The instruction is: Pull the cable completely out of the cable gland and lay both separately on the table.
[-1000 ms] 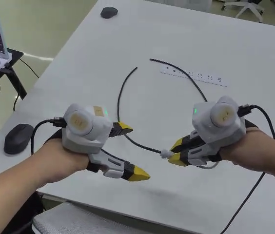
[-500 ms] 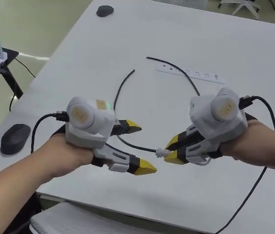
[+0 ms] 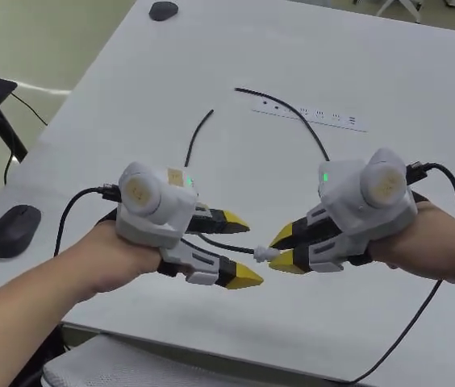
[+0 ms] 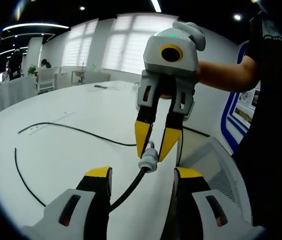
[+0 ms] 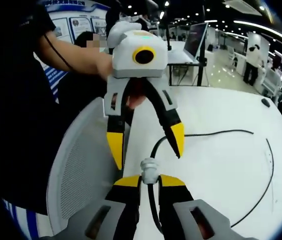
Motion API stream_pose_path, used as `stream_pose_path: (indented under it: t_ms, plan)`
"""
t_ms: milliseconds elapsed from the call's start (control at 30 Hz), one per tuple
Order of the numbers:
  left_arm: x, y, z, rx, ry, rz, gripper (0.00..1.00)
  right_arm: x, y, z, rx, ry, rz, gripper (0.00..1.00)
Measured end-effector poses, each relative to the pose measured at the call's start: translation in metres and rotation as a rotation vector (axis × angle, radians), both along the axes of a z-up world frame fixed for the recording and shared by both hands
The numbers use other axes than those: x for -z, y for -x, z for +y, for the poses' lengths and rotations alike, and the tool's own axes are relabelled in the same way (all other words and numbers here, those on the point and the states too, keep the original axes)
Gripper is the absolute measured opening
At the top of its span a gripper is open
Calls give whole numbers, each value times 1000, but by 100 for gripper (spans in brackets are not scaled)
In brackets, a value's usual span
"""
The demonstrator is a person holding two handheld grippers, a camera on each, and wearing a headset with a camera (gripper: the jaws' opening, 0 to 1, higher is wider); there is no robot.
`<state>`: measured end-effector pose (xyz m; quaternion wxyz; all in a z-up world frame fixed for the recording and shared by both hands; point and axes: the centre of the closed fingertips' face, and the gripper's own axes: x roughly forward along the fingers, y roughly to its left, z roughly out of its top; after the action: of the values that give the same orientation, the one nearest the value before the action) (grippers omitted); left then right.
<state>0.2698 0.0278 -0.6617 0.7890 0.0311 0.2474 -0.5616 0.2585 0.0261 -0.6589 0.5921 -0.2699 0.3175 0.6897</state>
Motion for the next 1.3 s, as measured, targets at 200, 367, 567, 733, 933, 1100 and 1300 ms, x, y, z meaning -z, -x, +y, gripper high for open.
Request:
stream_pose_path:
  t_ms: [200, 367, 567, 733, 933, 1100, 1300]
  plan:
    - [-3, 2, -5, 23, 28, 7, 36, -3, 1, -1, -5, -13, -8, 7]
    - [-5, 3, -6, 33, 42, 4, 33, -5, 0, -2, -4, -26, -15, 8]
    - [-9, 6, -6, 47, 58, 6, 27, -6, 2, 0, -11, -47, -22, 8]
    - [-12, 8, -6, 49, 79, 4, 21, -7, 5, 2, -9, -69, -9, 8]
    - [-13, 11, -5, 58, 92, 12, 16, -5, 9, 0, -26, -86, -17, 8]
    - [-13, 13, -5, 59, 94, 17, 16, -4, 9, 0, -44, -114, -33, 8]
    - [-16, 11, -3, 35, 98, 27, 15, -7, 7, 2, -60, -173, -84, 8]
